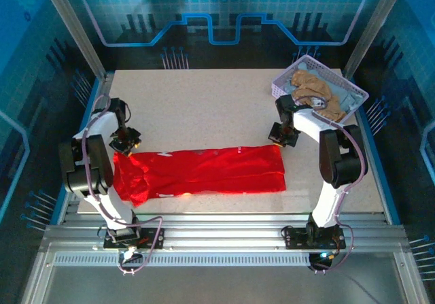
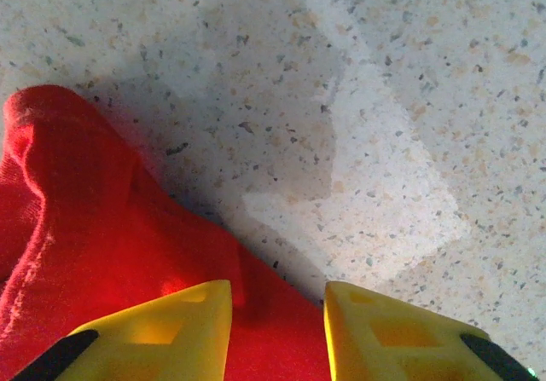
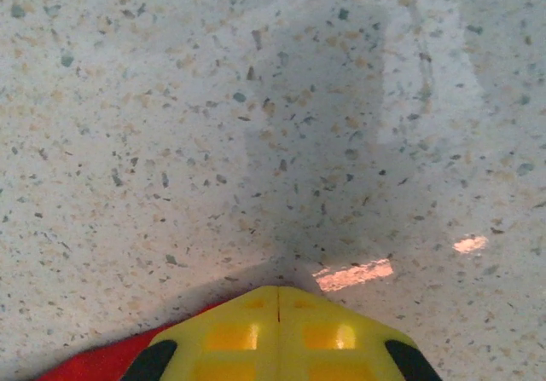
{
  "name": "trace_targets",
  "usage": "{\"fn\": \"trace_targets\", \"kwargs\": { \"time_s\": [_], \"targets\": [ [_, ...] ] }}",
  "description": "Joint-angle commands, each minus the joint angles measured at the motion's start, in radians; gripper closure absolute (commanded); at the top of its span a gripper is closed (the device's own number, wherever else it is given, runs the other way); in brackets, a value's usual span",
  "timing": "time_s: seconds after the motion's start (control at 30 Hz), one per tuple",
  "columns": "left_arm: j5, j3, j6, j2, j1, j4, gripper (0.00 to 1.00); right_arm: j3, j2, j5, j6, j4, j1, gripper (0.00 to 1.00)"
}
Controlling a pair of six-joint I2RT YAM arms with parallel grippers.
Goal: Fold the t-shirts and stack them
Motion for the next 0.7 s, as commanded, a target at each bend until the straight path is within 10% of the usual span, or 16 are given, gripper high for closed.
{"fn": "trace_targets", "kwargs": {
  "time_s": [0.0,0.5,0.67],
  "targets": [
    [-0.002,-0.008,0.0,0.026,0.007,-0.014,0.72,0.011,-0.031,0.061,0.02,-0.055,-0.014,1.0],
    [-0.008,-0.025,-0.005,0.062,0.029,-0.008,0.86,-0.002,-0.048,0.097,-0.001,-0.127,-0.056,1.0],
    [-0.036,-0.012,-0.004,-0.047,0.007,-0.035,0.82,-0.037,-0.147,0.191,0.053,-0.2,-0.056,0.63]
  ]
}}
